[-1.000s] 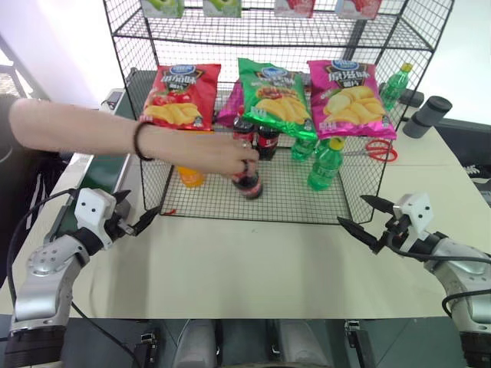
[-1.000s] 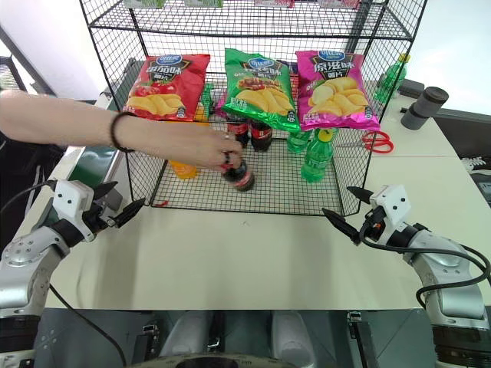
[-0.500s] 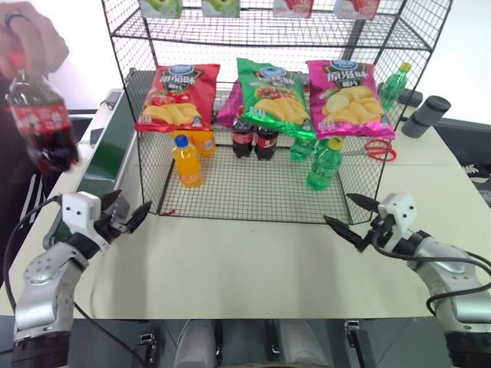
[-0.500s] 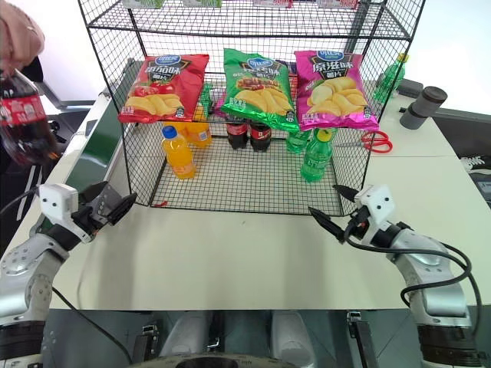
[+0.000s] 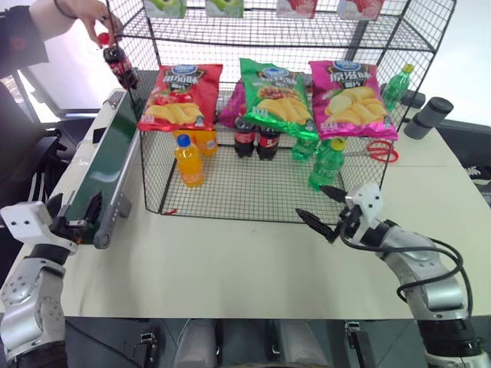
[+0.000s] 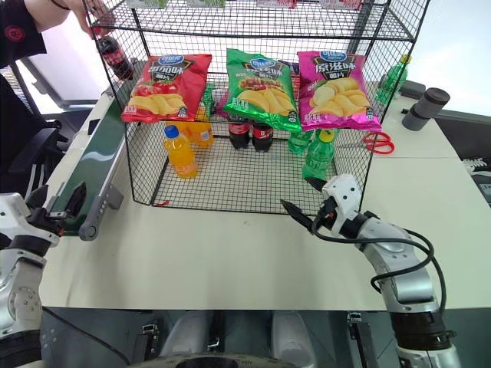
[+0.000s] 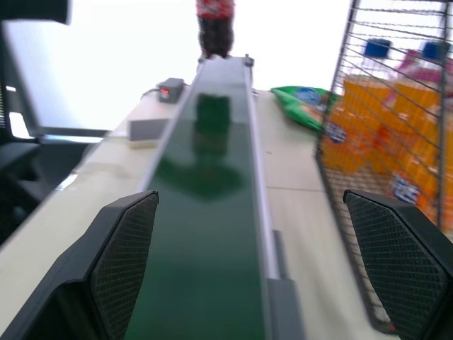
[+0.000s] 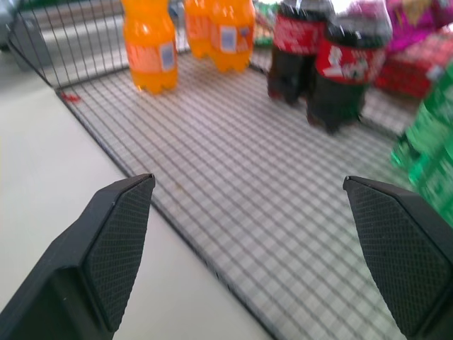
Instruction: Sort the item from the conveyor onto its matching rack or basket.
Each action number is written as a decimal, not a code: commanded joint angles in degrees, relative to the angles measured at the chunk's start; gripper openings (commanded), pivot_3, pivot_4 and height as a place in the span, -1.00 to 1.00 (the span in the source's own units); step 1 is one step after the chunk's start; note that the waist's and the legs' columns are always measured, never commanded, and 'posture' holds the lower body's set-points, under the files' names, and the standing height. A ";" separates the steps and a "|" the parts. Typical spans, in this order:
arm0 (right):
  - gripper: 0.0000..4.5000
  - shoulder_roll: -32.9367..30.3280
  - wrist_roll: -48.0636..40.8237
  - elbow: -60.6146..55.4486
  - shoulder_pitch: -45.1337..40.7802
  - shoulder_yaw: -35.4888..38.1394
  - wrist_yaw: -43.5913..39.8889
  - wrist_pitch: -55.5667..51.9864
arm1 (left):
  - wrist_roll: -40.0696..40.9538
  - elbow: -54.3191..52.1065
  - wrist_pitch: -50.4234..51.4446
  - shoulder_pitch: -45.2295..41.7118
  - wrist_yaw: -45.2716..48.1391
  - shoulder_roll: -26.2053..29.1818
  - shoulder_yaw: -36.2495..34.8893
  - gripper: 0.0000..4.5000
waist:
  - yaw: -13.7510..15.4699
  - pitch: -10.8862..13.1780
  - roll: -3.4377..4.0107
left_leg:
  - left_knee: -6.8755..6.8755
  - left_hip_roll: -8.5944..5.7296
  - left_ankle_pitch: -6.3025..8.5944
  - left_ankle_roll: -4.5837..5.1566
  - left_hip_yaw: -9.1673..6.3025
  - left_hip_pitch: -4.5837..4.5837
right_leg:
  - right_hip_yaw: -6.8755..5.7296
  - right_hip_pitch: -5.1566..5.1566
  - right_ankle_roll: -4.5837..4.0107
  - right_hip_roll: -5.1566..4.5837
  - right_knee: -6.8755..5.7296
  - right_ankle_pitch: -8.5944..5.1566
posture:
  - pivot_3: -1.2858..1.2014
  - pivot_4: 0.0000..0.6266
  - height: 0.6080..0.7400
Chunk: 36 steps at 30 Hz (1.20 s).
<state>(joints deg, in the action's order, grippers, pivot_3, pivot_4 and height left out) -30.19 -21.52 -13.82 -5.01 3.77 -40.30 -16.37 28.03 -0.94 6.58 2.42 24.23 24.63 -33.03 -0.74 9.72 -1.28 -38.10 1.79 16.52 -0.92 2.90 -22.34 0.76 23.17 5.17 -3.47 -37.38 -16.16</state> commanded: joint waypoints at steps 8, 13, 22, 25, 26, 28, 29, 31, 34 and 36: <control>0.98 6.64 2.77 -2.47 -3.08 -6.21 3.50 1.27 | -4.70 2.32 -4.00 -4.17 -8.53 -2.90 0.98 1.00 | -0.02 -0.02 -0.04 | 0.00 0.00 0.00 0.00 0.00 -0.02 | -0.02 0.01 0.01 0.00 0.00 0.00 | 0.03 -0.52 1.00; 0.98 8.27 2.73 -3.60 -2.55 -8.68 3.44 1.74 | -5.79 4.06 -4.33 -5.91 -9.20 -2.82 1.91 1.00 | -0.02 -0.03 -0.04 | 0.00 0.00 0.00 0.00 -0.01 -0.02 | -0.03 0.01 0.01 0.00 0.01 0.01 | 0.03 -0.52 1.00; 0.98 10.87 1.93 -4.77 -3.35 -12.92 0.93 3.36 | -6.78 5.75 -4.65 -7.07 -9.67 -2.31 3.01 1.00 | -0.10 -0.03 -0.05 | 0.00 0.01 0.00 0.00 -0.02 -0.02 | -0.05 0.02 0.01 0.01 0.00 0.01 | 0.03 -0.52 1.00; 0.98 11.25 1.45 -5.92 -3.49 -15.40 -1.12 3.06 | -7.26 5.71 -4.72 -6.99 -9.62 -2.00 3.23 1.00 | -0.11 -0.03 -0.05 | 0.00 0.02 0.00 0.00 -0.03 -0.02 | -0.05 0.02 0.01 0.01 -0.01 0.01 | 0.03 -0.52 1.00; 0.98 11.36 1.43 -6.11 -3.52 -15.86 -1.35 2.91 | -7.32 5.66 -4.71 -6.98 -9.59 -1.91 3.23 1.00 | -0.09 -0.03 -0.05 | 0.00 0.02 0.00 0.00 -0.03 -0.02 | -0.05 0.02 0.01 0.01 0.00 0.01 | 0.03 -0.52 1.00; 0.98 11.51 1.40 -6.16 -3.61 -16.32 -1.67 2.92 | -7.37 5.72 -4.69 -7.11 -9.56 -1.82 3.09 1.00 | -0.09 -0.03 -0.06 | 0.00 0.01 0.00 0.00 -0.03 -0.02 | -0.05 0.02 0.01 0.00 0.00 0.01 | 0.03 -0.52 1.00; 0.98 11.57 1.34 -6.15 -3.60 -16.43 -1.77 2.88 | -7.41 5.80 -4.73 -7.16 -9.63 -1.80 2.96 1.00 | -0.08 -0.03 -0.06 | 0.00 0.01 0.00 0.00 -0.03 -0.02 | -0.05 0.02 0.01 -0.01 0.00 0.01 | 0.03 -0.52 1.00; 0.98 11.72 1.26 -6.01 -3.71 -16.44 -1.75 2.81 | -7.57 5.96 -4.79 -7.24 -9.81 -1.76 2.87 1.00 | -0.07 -0.04 -0.07 | 0.00 0.01 0.00 0.00 -0.03 -0.02 | -0.05 0.02 0.01 -0.02 0.00 0.01 | 0.03 -0.52 1.00; 0.98 11.91 1.29 -5.85 -3.97 -16.40 -1.67 2.75 | -7.82 5.78 -4.82 -7.08 -9.85 -1.84 3.04 1.00 | -0.07 -0.04 -0.07 | 0.00 0.01 0.00 0.00 -0.03 -0.02 | -0.05 0.02 0.01 -0.03 0.00 0.01 | 0.03 -0.52 1.00; 0.98 12.13 1.02 -6.02 -4.09 -16.52 -1.66 2.50 | -7.92 5.91 -4.89 -7.10 -9.78 -1.83 3.06 1.00 | -0.07 -0.04 -0.07 | 0.00 0.01 0.00 -0.01 -0.03 -0.02 | -0.05 0.02 0.01 -0.04 0.00 0.01 | 0.03 -0.52 1.00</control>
<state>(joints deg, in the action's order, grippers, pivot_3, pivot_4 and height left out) -18.85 -19.44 -17.60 -8.40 -12.91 -41.94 -14.26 20.46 5.63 3.04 -4.32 14.57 21.96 -29.91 -0.81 9.68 -1.35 -38.10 1.79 16.53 -0.93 2.86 -22.36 0.71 23.19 5.17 -3.51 -37.38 -16.15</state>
